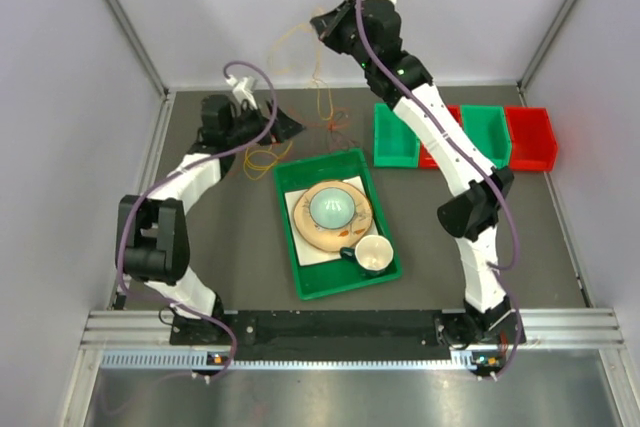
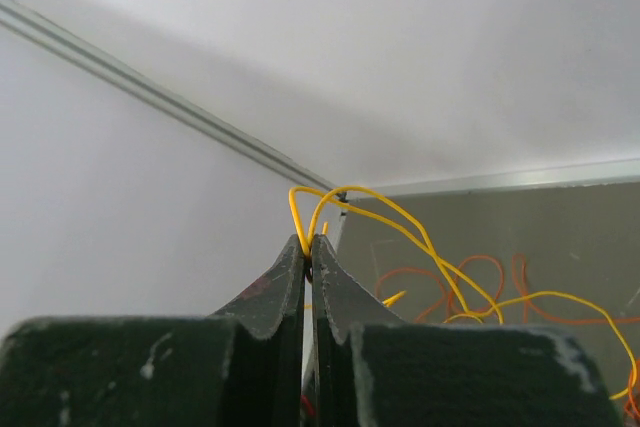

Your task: Untangle the cables

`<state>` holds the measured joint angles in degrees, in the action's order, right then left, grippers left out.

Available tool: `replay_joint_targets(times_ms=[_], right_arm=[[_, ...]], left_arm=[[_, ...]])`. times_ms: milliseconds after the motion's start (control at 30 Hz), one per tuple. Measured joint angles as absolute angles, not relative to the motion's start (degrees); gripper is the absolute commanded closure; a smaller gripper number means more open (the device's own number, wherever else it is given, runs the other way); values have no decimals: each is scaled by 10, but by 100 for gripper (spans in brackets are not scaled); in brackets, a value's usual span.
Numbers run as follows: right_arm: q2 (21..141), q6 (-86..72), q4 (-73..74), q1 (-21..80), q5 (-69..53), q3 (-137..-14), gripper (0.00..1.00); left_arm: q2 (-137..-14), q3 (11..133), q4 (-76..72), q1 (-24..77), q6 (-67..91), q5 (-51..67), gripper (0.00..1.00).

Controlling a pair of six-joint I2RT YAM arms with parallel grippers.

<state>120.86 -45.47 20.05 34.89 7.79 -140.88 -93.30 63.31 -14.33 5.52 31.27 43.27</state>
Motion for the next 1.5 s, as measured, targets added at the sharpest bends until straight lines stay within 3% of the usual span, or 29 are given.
replay_joint_targets(times_ms=[200, 667, 1000, 1100, 1200, 1233, 1267, 1300, 1500], right_arm=[[1223, -483, 186, 347, 94, -1411, 100], [1214, -496, 180, 347, 126, -1413, 100], [1173, -497, 165, 347, 130, -1382, 100], [1169, -497, 160, 346, 130, -1375, 100], [1168, -497, 159, 344, 130, -1371, 100], [1166, -498, 159, 343, 130, -1367, 100], [1165, -498, 158, 343, 130, -1364, 100], [1164, -498, 157, 343, 130, -1361, 100], [1156, -502, 158, 338, 135, -1336, 100]], left_arm=[[-951, 624, -210, 138, 276, 369, 5], [-1039, 603, -318, 209, 209, 236, 5], [-1107, 661, -331, 242, 198, 180, 17], [-1117, 681, -335, 242, 204, 169, 24], [-1127, 702, -339, 242, 214, 166, 52], [-1131, 712, -339, 241, 216, 165, 67], [-1138, 721, -339, 242, 219, 165, 93], [-1142, 728, -339, 242, 222, 166, 100], [-1147, 736, -329, 241, 208, 154, 100]])
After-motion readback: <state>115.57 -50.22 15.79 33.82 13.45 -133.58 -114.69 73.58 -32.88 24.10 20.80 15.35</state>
